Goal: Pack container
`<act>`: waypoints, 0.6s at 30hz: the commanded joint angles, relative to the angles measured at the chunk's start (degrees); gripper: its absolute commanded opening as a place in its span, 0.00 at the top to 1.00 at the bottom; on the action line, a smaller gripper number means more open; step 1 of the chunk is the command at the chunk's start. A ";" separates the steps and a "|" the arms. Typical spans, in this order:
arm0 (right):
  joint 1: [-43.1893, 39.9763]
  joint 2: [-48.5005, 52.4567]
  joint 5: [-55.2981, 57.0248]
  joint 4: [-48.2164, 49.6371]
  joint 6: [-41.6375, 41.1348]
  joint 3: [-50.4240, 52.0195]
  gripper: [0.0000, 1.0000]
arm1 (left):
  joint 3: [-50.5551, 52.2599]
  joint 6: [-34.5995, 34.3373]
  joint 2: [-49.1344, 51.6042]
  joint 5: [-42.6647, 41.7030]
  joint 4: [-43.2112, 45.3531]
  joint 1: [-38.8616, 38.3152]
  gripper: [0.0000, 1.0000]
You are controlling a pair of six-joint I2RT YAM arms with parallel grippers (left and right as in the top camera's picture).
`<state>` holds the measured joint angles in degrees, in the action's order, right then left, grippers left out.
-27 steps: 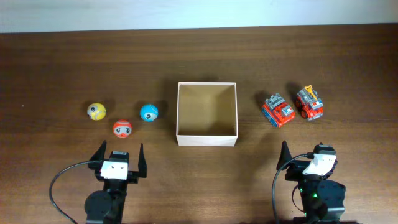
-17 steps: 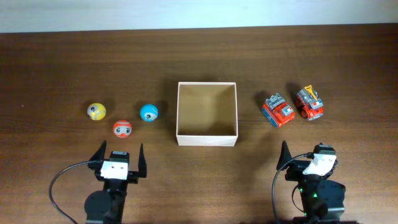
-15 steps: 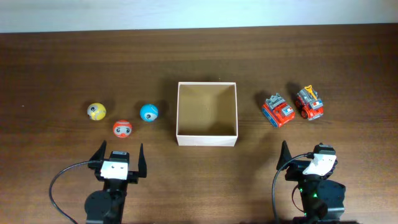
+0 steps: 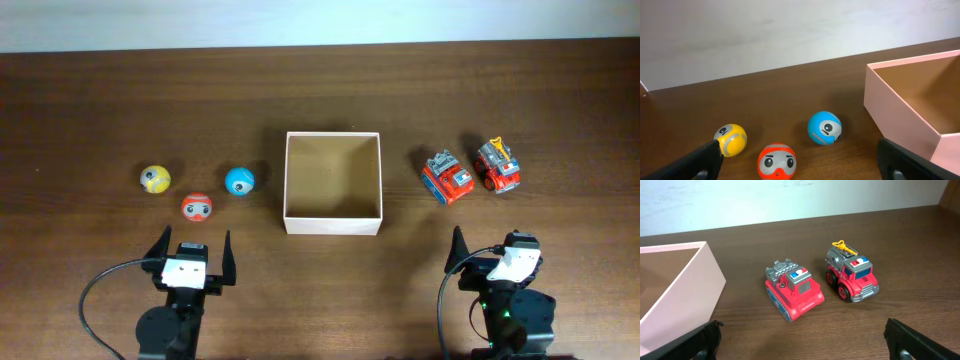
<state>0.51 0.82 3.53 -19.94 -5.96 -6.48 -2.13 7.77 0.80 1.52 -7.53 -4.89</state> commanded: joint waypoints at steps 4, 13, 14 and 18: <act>0.17 -0.61 0.09 0.02 0.17 0.48 0.01 | 0.28 0.92 -0.46 -0.63 0.11 0.28 0.01; 0.17 -0.63 -0.15 0.39 -0.07 0.48 0.01 | 0.28 0.92 -0.46 -0.63 0.11 0.28 0.01; 0.17 -0.61 -0.13 0.81 -0.09 0.48 0.01 | 0.28 0.92 -0.46 -0.63 0.11 0.28 0.01; 0.20 -0.63 -0.55 0.66 -0.59 0.48 0.01 | 0.28 0.92 -0.46 -0.63 0.11 0.28 0.01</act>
<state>0.51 0.82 3.51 -19.31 -6.07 -6.48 -2.13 7.77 0.80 1.52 -7.53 -4.89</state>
